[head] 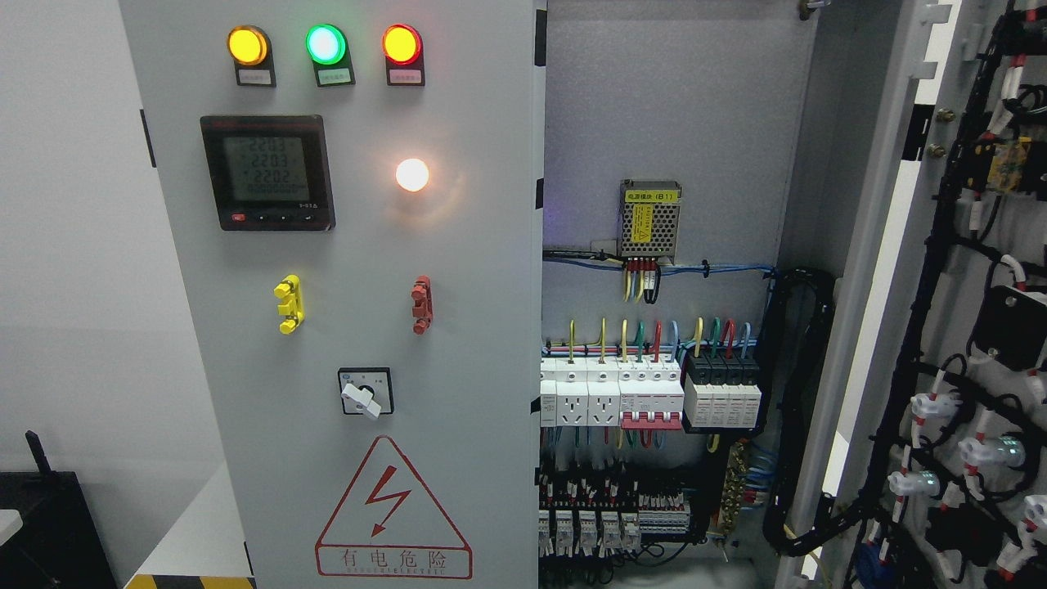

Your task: Open door with both hands

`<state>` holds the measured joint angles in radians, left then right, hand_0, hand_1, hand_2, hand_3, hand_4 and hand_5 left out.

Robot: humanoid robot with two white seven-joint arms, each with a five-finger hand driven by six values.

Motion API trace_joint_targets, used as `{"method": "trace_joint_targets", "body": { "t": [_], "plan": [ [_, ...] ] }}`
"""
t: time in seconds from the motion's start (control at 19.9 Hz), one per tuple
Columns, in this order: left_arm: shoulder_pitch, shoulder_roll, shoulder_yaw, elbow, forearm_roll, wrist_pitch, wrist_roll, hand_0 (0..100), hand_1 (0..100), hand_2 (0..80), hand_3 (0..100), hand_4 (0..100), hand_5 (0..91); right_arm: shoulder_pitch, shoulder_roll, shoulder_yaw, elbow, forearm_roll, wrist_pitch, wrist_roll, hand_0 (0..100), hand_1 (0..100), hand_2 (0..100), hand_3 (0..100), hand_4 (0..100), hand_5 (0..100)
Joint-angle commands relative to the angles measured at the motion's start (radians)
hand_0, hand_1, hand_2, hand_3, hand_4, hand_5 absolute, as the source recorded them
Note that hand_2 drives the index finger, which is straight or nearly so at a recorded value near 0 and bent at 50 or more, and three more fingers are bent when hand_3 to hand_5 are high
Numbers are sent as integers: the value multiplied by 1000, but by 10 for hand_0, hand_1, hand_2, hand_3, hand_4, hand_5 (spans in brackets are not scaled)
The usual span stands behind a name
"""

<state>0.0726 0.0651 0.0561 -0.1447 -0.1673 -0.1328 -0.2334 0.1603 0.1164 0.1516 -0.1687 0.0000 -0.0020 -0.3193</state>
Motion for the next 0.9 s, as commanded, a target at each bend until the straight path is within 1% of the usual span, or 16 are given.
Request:
{"method": "trace_joint_targets", "body": {
  "t": [0.0, 0.1, 0.2, 0.25, 0.35, 0.45, 0.55, 0.6, 0.7, 0.8, 0.85],
  "plan": [
    [-17, -105, -68, 134, 47, 2, 28, 120, 389, 0, 0, 0, 0, 95, -27, 0, -291, -26, 2, -6, 120, 389, 0, 0, 0, 0],
    [-16, -105, -67, 151, 93, 4, 28, 120, 389, 0, 0, 0, 0, 174, -55, 9, -502, -25, 1, -10, 120, 389, 0, 0, 0, 0],
    [-17, -105, -68, 189, 98, 4, 28, 120, 389, 0, 0, 0, 0, 269, -79, 19, -703, -25, -3, -12, 120, 389, 0, 0, 0, 0],
    [-17, -105, -68, 201, 95, 4, 28, 120, 389, 0, 0, 0, 0, 310, -92, 32, -772, -28, -12, -12, 120, 389, 0, 0, 0, 0],
    [-16, -105, -70, 212, 89, 4, 28, 120, 389, 0, 0, 0, 0, 370, -109, 61, -907, -29, -64, -12, 120, 389, 0, 0, 0, 0],
    [-16, -105, -75, 212, 86, 4, 28, 120, 389, 0, 0, 0, 0, 450, -119, 72, -1088, -28, -123, -6, 120, 389, 0, 0, 0, 0],
    [-16, -105, -76, 209, 78, 4, 28, 120, 389, 0, 0, 0, 0, 523, -135, 117, -1259, -28, -154, -3, 120, 389, 0, 0, 0, 0],
    [-16, -105, -79, 209, 80, 4, 28, 120, 389, 0, 0, 0, 0, 551, -142, 143, -1326, -28, -156, -3, 120, 389, 0, 0, 0, 0],
    [-17, -105, -81, 208, 90, -1, 28, 120, 389, 0, 0, 0, 0, 608, -146, 181, -1454, -26, -156, -3, 120, 389, 0, 0, 0, 0],
    [-17, -105, -78, 202, 94, -2, 28, 120, 389, 0, 0, 0, 0, 645, -164, 222, -1552, -26, -170, -1, 120, 389, 0, 0, 0, 0],
    [-17, -105, -72, 197, 94, -2, 26, 120, 389, 0, 0, 0, 0, 648, -170, 239, -1575, -26, -202, -1, 120, 389, 0, 0, 0, 0]
  ]
}}
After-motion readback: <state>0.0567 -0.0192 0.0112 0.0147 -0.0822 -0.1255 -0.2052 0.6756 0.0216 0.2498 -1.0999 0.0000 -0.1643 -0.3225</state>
